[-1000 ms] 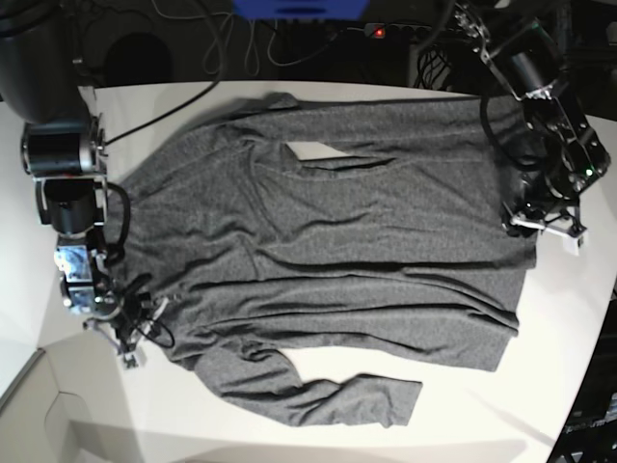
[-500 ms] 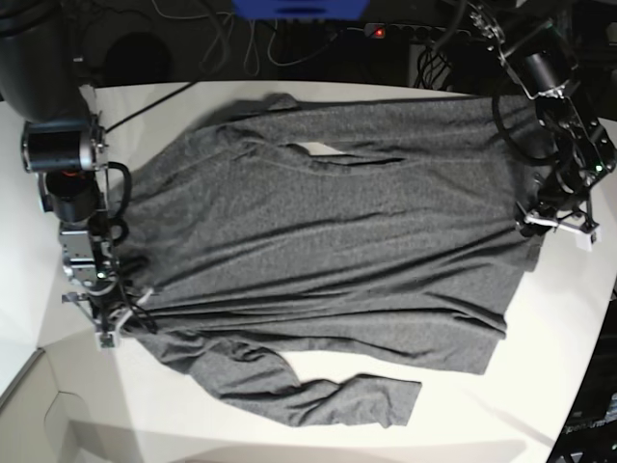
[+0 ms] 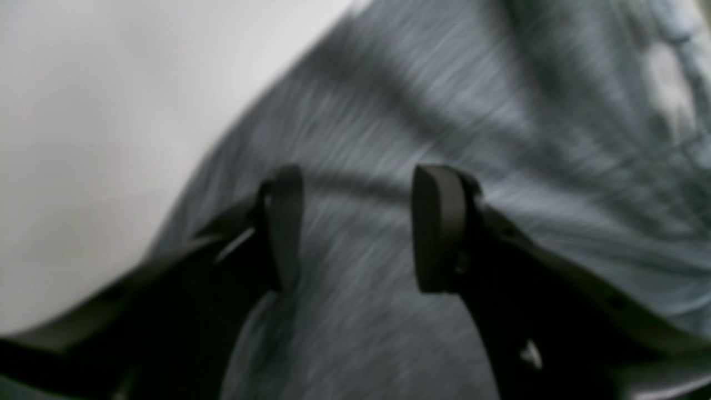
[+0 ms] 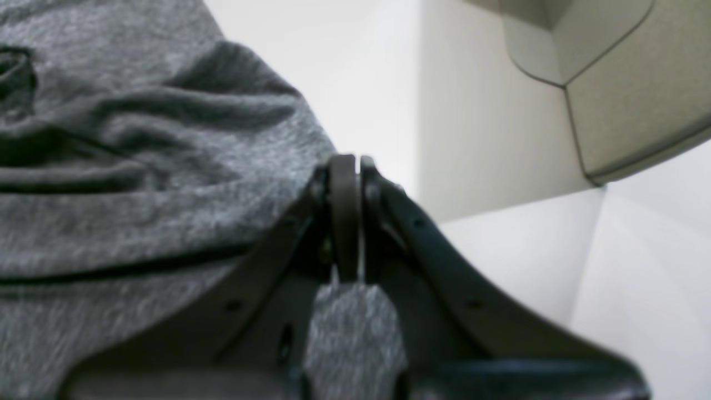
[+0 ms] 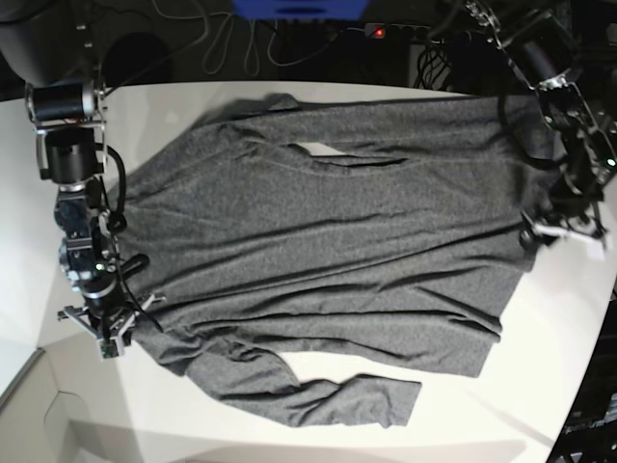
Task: Layout the t-shirt on the table in an organized manner, then fold the t-shirt properly
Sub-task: 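Release the shirt and move both grippers to the shirt's side edges, then grasp the side edges with both grippers and pull them apart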
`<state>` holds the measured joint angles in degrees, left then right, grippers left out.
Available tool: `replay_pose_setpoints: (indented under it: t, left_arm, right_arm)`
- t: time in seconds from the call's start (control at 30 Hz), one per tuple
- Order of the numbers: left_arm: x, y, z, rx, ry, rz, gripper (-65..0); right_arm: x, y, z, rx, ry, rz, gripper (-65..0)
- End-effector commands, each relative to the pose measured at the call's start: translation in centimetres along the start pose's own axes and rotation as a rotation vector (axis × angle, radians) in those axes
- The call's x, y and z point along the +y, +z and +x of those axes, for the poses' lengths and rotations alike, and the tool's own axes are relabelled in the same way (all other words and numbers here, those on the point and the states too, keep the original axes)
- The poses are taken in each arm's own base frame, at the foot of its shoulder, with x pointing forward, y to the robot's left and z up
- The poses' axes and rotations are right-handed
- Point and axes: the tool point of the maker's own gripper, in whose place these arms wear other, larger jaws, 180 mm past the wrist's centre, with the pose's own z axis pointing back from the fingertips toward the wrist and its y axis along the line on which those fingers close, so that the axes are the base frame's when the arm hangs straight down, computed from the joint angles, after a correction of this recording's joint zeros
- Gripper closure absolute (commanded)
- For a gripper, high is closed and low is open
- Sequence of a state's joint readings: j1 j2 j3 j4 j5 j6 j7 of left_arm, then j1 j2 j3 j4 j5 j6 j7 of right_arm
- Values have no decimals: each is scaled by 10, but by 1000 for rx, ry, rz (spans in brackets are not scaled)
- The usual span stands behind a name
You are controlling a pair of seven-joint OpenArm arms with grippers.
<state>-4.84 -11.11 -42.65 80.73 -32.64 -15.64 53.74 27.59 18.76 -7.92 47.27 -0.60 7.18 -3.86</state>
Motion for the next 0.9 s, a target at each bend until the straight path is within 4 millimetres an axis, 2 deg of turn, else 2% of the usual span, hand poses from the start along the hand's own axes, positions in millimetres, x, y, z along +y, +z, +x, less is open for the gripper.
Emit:
replay_pose_setpoints:
  t: [0.0, 0.1, 0.17, 0.27, 0.37, 0.43, 0.5, 0.63, 0.8, 0.87]
  left_arm:
    - [-19, 6, 36, -95, -28, -53, -311]
    - [-48, 8, 67, -172, -38, -116, -311]
    - [-73, -5, 79, -177, -64, -155, -311]
    - [-113, -42, 89, -125, -114, -194, -311]
    - [-152, -86, 87, -73, -186, -208, -297]
    - [-173, -117, 84, -55, -242, -196, -232]
    - [-187, -143, 70, -21, -264, -190, -153]
    - [-200, -168, 59, -27, -283, -176, -5]
    - [-194, -175, 43, -29, -393, -152, -3]
    - [-186, -176, 28, -2, -421, -143, -1]
  right_arm:
    - [-13, 1, 29, -64, -2, -28, 0]
    - [-21, 16, 21, -26, -38, -57, 0]
    - [-28, 30, 10, 8, -69, -80, 0]
    - [-15, 51, -6, 53, -83, -39, 0]
    - [-8, 73, -22, 100, -62, -8, 0]
    - [0, 92, -31, 125, -36, 8, 0]
    - [7, 109, -35, 134, -12, 19, 0]
    - [19, 138, -39, 147, 20, 38, 0]
    - [29, 161, -40, 147, 14, 47, 0]
    - [31, 164, -40, 146, -12, 38, 0]
